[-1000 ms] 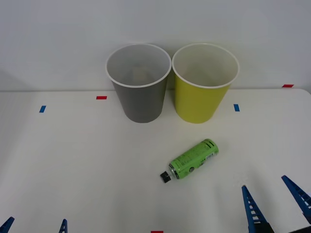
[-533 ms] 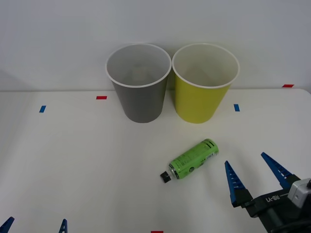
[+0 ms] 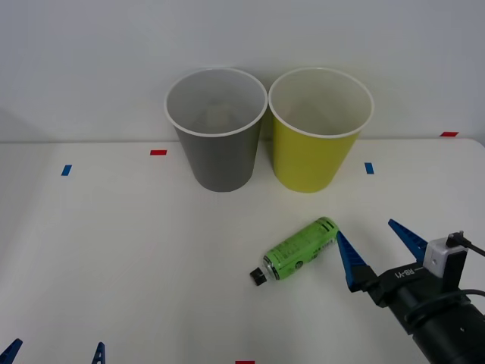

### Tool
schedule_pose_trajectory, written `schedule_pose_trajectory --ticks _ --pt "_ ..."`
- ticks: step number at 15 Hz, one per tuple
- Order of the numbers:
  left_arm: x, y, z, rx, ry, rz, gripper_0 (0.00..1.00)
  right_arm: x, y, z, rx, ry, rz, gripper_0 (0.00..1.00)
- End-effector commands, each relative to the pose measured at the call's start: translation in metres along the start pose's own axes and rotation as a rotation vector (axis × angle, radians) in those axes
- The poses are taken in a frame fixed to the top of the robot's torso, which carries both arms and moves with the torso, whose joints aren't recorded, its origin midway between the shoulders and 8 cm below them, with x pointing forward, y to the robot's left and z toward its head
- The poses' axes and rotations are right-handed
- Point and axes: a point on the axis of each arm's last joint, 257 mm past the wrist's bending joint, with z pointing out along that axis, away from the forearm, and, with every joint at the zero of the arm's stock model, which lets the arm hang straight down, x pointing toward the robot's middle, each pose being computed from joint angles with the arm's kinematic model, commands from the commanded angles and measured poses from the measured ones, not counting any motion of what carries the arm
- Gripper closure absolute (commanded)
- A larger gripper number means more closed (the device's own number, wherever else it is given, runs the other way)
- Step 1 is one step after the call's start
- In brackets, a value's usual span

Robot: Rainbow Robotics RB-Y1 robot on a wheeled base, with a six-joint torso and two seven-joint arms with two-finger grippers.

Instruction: Put cans in the gray bin and PET bottles in the light green bin.

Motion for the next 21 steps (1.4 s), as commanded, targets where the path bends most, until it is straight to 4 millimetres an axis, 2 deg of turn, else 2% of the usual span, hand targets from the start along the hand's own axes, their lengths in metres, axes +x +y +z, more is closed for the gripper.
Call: schedule_pose_trajectory --ticks 1,7,10,15,19,21 --pt "0.0 0.0 0.0 0.0 0.0 0.0 0.0 0.002 0.0 0.013 0.008 0.075 0.094 0.0" --pt "0.0 0.0 0.0 0.0 0.0 0.0 0.0 -0.001 0.032 0.03 0.05 0.216 0.26 0.0" --pt "0.0 0.0 0.0 0.0 0.0 0.0 0.0 0.003 0.04 0.038 0.063 0.26 0.328 0.0" --pt "0.0 0.0 0.0 0.0 0.0 0.0 0.0 0.014 0.029 0.047 0.169 0.348 0.427 0.0" --pt "0.0 0.0 0.0 0.0 0.0 0.0 0.0 0.031 0.017 0.04 0.266 0.405 0.547 0.0" --pt "0.0 0.0 0.0 0.0 0.0 0.0 0.0 0.042 0.022 0.035 0.304 0.447 0.616 0.0"
